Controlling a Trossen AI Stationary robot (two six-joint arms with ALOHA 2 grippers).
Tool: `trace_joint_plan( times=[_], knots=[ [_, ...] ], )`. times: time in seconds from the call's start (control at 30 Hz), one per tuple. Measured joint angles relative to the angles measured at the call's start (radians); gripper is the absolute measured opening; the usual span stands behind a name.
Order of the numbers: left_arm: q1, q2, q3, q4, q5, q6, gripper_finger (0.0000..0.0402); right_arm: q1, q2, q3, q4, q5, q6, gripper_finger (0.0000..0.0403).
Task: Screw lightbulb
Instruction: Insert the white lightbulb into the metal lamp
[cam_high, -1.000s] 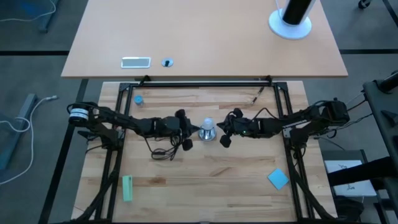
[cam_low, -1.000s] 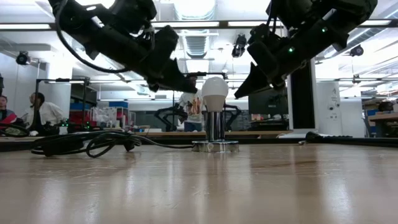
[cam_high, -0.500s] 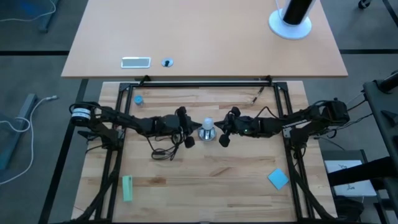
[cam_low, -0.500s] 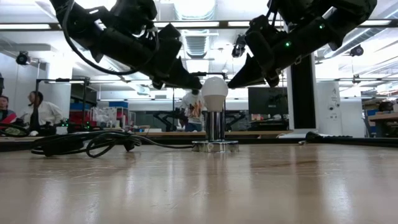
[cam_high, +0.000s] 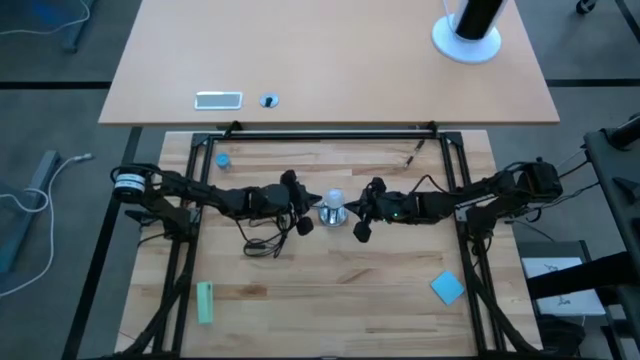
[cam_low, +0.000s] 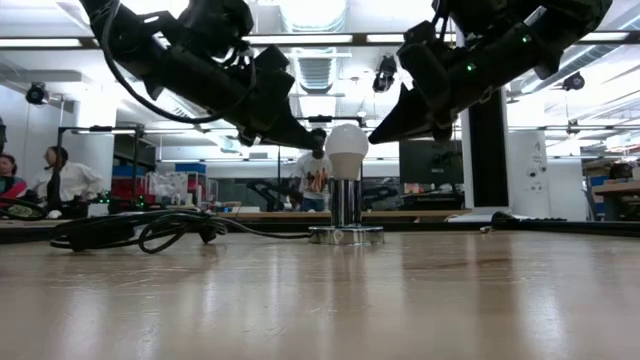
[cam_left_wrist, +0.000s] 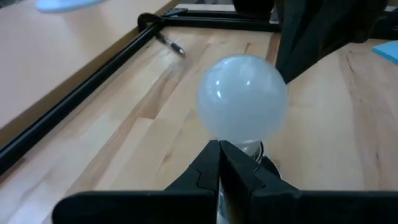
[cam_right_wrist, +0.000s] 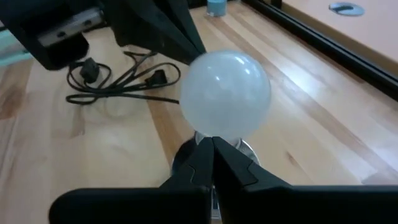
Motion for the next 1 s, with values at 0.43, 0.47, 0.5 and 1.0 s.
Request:
trace_joint_plan(
  times=[0.43, 0.47, 0.5, 1.0],
  knots=[
    [0.008, 0.006, 0.0, 0.077, 0.105, 0.04, 0.0, -0.028, 0.0, 0.0, 0.0, 0.101, -0.037, 0.0],
    [0.011, 0.006, 0.0, 0.075, 0.105, 0.039, 0.0, -0.028, 0.0, 0.0, 0.007, 0.091, -0.043, 0.0],
    [0.014, 0.006, 0.0, 0.072, 0.105, 0.039, 0.0, -0.027, 0.0, 0.0, 0.015, 0.078, -0.048, 0.0],
    [0.031, 0.006, 0.0, 0.069, -0.008, 0.01, 0.0, -0.016, 0.001, 0.0, 0.064, -0.007, -0.045, 0.0]
  ],
)
